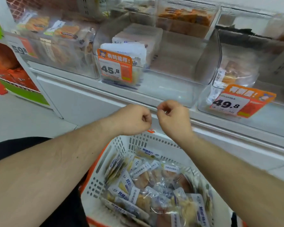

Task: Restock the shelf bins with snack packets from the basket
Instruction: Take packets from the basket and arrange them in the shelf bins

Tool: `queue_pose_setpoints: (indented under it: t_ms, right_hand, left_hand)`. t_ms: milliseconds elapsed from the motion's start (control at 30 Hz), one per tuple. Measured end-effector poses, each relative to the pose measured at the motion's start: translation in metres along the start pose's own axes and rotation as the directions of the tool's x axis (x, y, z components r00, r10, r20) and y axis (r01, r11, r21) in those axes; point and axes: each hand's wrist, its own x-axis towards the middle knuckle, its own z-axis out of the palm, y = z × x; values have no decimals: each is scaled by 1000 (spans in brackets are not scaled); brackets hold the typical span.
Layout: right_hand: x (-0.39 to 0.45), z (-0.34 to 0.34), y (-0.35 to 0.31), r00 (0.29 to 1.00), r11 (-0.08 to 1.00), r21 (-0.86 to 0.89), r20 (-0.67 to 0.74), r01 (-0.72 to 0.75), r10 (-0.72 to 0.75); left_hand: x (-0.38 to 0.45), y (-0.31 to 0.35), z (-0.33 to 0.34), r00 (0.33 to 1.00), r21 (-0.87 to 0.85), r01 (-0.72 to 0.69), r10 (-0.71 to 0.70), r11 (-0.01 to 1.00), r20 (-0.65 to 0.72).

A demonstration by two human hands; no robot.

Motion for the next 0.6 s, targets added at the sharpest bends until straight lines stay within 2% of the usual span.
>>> queue_pose_setpoints:
  t_ms: [67,133,267,333,467,533,600]
  right_hand:
    - [-16,22,29,978,987,-53,141,-151,157]
    - [-31,46,56,905,952,-113,297,-285,306]
    - [-60,99,91,646,841,-248,548,-481,531]
    - [-74,125,96,538,784,-241,611,-572,581]
    - [-93,161,94,405,660,-169,672,-732,620]
    - [-97,172,92,380,669,-195,695,-717,610]
    - [-97,178,91,389,702,-212,708,-679,590]
  left_hand:
    - [0,-4,9,996,65,1,-7,998,87]
    - [1,-7,15,984,126,7,-29,992,175]
    - [7,-13,20,952,181,18,-73,983,298]
    - [11,-14,22,940,194,20,-85,981,331]
    - [16,-12,24,926,195,24,-95,980,366]
    - [18,-11,23,923,198,20,-95,980,373]
    - [19,-9,22,922,192,16,-89,981,377]
